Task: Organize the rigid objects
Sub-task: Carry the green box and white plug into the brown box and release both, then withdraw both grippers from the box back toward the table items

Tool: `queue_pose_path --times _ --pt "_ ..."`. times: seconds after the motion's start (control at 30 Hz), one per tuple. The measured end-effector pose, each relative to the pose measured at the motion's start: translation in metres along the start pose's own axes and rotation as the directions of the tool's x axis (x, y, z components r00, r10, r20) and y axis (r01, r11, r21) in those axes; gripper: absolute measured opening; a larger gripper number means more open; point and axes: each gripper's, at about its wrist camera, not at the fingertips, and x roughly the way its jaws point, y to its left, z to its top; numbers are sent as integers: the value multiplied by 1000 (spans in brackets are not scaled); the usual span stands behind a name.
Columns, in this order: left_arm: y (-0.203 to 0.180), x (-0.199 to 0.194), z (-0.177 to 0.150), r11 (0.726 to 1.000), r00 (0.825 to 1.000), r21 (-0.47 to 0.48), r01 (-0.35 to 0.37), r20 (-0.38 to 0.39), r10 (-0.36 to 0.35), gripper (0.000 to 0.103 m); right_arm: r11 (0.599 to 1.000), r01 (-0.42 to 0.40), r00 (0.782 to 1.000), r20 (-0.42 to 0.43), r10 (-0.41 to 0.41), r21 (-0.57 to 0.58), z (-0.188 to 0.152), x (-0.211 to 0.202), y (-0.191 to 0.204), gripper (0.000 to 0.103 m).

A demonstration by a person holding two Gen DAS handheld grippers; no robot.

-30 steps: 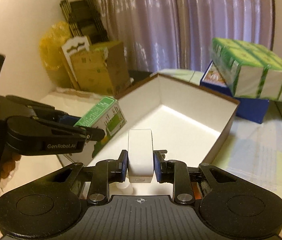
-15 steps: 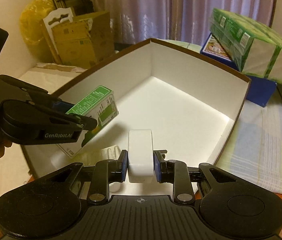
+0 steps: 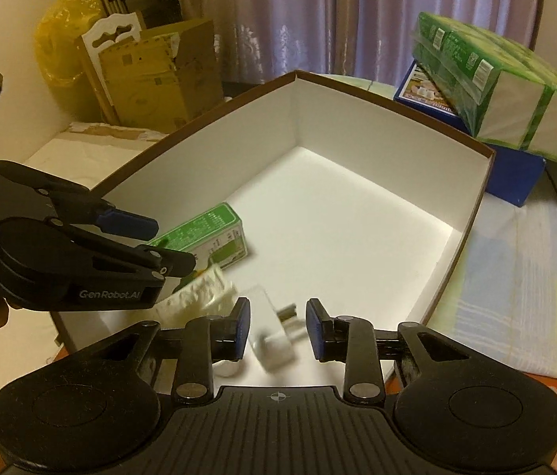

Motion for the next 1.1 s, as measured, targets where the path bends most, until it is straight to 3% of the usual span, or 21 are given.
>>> queue_pose_path --times 0.33,0.67,1.1 --pt "-6 -25 -8 1000 1000 -13 5 26 -5 40 1000 -13 1000 10 13 11 -6 -12 4 34" --pt "-22 -58 -17 999 997 -36 10 73 -8 47 999 -27 997 69 24 36 -15 -46 6 55" --pt "-49 -93 -37 998 993 -66 13 117 -6 48 996 -44 989 142 33 75 -35 -94 -1 64"
